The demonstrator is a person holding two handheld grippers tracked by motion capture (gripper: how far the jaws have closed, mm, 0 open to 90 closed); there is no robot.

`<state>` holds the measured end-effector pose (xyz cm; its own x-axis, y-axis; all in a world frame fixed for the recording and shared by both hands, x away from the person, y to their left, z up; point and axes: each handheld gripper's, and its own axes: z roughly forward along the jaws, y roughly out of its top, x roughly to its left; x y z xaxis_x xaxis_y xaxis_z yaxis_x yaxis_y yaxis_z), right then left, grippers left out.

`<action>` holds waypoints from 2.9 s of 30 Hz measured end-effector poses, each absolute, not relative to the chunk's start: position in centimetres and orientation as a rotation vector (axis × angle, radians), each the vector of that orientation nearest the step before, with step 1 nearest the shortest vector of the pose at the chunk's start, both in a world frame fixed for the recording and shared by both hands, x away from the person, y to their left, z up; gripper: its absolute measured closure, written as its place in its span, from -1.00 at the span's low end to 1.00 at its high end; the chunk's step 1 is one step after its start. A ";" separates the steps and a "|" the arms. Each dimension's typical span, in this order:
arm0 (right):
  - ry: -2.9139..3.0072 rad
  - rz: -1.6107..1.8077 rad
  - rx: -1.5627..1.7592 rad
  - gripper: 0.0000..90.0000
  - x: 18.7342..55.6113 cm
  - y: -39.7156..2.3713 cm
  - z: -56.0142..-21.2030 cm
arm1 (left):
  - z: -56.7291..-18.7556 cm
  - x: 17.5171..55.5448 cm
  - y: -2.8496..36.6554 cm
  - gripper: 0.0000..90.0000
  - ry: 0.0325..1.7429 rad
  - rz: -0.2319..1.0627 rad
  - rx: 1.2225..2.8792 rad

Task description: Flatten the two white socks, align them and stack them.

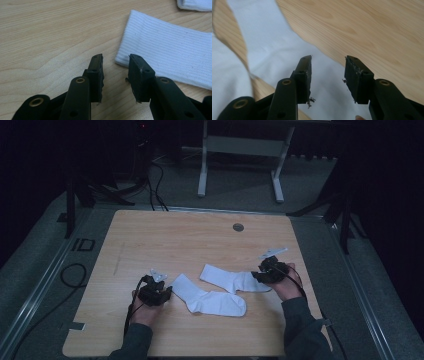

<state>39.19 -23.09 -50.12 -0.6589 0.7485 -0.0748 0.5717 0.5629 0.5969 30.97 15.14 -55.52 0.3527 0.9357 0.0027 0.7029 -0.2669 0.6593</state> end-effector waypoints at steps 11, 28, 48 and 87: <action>2.602 0.793 0.857 0.27 40.1 -16.5 -50.6 | -55.5 31.1 15.1 0.42 1.409 0.537 2.059; 2.727 0.782 0.764 0.18 41.2 -12.3 -52.1 | -55.6 31.1 15.1 0.41 1.405 0.537 2.060; 2.757 0.787 0.824 0.82 42.6 -12.5 -54.0 | -55.6 31.1 15.0 0.41 1.408 0.538 2.052; 2.631 0.924 0.912 0.85 38.0 -20.9 -50.0 | -55.6 31.0 15.0 0.43 1.409 0.539 2.046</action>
<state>38.01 -20.90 -50.03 -0.7873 0.6165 0.0081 0.4863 0.6128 0.6229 30.96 14.96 -55.63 0.3570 0.9341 -0.0015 0.6948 -0.2644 0.6688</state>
